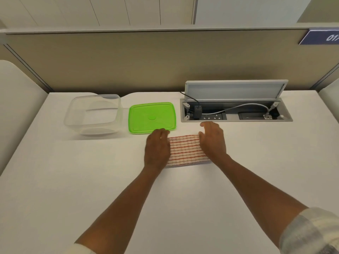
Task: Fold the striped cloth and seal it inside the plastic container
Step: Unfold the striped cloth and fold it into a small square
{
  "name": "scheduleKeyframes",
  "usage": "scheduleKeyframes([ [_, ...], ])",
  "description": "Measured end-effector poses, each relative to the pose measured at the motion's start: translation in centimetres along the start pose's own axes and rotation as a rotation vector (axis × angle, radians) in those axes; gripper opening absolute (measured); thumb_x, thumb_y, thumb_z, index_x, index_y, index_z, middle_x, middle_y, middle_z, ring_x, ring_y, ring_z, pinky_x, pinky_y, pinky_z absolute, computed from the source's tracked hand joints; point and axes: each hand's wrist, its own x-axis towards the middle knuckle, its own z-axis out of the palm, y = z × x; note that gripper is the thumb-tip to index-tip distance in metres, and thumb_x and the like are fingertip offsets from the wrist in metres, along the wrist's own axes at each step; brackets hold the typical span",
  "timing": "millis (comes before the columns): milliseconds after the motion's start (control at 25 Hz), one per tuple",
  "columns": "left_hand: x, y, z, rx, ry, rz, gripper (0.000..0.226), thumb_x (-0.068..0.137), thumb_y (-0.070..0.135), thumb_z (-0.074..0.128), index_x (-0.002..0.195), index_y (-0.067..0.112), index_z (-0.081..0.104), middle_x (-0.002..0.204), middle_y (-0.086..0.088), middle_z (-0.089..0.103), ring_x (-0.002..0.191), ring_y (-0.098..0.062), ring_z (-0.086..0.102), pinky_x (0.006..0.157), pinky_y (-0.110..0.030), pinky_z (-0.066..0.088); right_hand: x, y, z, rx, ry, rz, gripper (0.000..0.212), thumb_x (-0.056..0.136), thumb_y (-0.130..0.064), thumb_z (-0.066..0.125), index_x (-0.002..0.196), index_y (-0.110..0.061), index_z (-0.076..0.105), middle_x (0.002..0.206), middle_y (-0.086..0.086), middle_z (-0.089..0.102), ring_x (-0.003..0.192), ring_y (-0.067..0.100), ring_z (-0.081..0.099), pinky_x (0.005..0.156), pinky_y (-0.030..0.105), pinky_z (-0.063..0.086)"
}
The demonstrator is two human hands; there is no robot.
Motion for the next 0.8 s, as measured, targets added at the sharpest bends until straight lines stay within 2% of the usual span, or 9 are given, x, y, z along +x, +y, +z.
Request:
scheduleKeyframes([
  [80,-0.8,1.7,0.7,0.009,-0.12,0.078,0.04,0.093,0.015,0.048,0.132,0.007,0.054,0.139,-0.014,0.054,0.133,-0.033,0.046,0.114,-0.046,0.033,-1.3,-1.1,0.7,-0.057,-0.034,-0.223,0.036,0.087,-0.014,0.055,0.122,-0.008,0.055,0.124,0.013,0.06,0.118,0.032,0.054,0.105,0.044,0.039],
  [160,-1.6,2.7,1.5,0.027,-0.245,0.097,0.047,0.098,0.021,0.04,0.144,0.009,0.042,0.154,-0.011,0.038,0.146,-0.03,0.029,0.121,-0.048,0.018,-2.8,-2.0,1.7,-0.124,-0.157,-0.37,0.045,0.087,-0.013,0.054,0.131,-0.001,0.05,0.132,0.019,0.056,0.127,0.038,0.048,0.11,0.047,0.035],
  [240,-2.1,2.8,2.1,0.06,-0.337,0.092,0.053,0.102,0.029,0.033,0.152,0.016,0.027,0.163,-0.006,0.02,0.151,-0.027,0.01,0.123,-0.049,0.005,-3.9,-1.9,2.5,-0.167,-0.269,-0.384,0.051,0.094,-0.018,0.05,0.141,-0.001,0.041,0.147,0.019,0.043,0.14,0.035,0.034,0.117,0.046,0.023],
  [320,-2.6,2.4,2.4,0.092,-0.395,0.085,0.056,0.102,0.035,0.03,0.156,0.022,0.016,0.165,-0.003,0.007,0.152,-0.026,-0.002,0.122,-0.05,-0.002,-4.6,-1.1,3.0,-0.208,-0.341,-0.345,0.056,0.099,-0.029,0.042,0.149,-0.007,0.028,0.158,0.013,0.026,0.147,0.029,0.017,0.12,0.043,0.01],
  [480,-3.2,1.7,2.8,0.111,-0.411,0.097,0.059,0.102,0.041,0.027,0.156,0.025,0.011,0.165,-0.002,0.0,0.152,-0.027,-0.005,0.122,-0.051,-0.003,-5.0,-0.1,3.4,-0.288,-0.395,-0.323,0.062,0.102,-0.041,0.03,0.153,-0.012,0.011,0.163,0.008,0.007,0.15,0.024,0.003,0.119,0.041,-0.002],
  [800,-3.5,0.4,3.3,0.096,-0.394,0.098,0.067,0.099,0.053,0.026,0.156,0.022,0.011,0.165,0.0,0.002,0.152,-0.023,-0.003,0.122,-0.043,-0.005,-4.7,0.7,3.0,-0.343,-0.371,-0.254,0.07,0.099,-0.051,0.028,0.153,-0.012,0.006,0.163,0.008,0.007,0.15,0.025,0.001,0.118,0.036,-0.008],
])
